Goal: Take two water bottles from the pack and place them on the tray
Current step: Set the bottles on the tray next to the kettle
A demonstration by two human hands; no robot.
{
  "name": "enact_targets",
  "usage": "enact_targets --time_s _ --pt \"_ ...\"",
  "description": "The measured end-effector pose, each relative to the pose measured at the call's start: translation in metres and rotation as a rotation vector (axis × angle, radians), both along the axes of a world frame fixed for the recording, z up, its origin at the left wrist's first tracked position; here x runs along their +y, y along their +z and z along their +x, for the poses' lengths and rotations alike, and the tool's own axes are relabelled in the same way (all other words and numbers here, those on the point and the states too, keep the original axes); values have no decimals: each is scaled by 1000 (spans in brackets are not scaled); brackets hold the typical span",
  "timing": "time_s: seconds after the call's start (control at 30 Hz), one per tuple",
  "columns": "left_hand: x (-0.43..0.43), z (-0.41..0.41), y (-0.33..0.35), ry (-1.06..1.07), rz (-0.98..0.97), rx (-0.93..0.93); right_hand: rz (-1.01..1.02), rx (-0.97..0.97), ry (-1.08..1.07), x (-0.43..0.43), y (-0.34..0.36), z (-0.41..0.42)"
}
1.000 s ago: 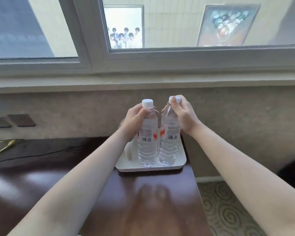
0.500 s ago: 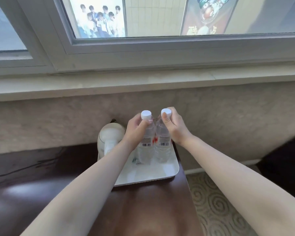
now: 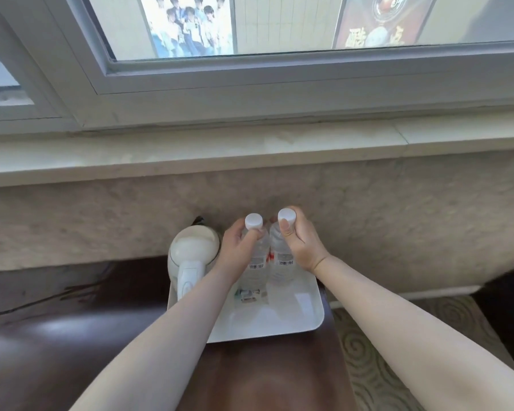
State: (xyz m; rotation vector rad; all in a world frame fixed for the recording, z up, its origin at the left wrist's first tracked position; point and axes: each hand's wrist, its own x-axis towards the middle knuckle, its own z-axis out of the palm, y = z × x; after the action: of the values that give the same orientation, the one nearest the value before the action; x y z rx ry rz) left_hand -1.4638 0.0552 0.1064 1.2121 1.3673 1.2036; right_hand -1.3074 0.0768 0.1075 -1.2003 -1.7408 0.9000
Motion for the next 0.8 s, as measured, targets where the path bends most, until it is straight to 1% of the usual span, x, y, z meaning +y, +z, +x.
enact_targets --time_s 0.13,0.27,0.5,0.67,0.8 --pt "2 2 -2 -5 -11 -2 38 59 -37 -1 -8 -2" --pt "0 2 -3 11 -1 -6 48 48 -54 -7 -16 -4" --pt "-7 4 -6 18 43 35 59 -24 -28 -11 -17 -2" --pt "-16 -1 -9 -52 100 134 68 -105 5 -21 -17 4" --pt "-21 -3 -13 -101 89 184 58 -154 28 -25 -13 8"
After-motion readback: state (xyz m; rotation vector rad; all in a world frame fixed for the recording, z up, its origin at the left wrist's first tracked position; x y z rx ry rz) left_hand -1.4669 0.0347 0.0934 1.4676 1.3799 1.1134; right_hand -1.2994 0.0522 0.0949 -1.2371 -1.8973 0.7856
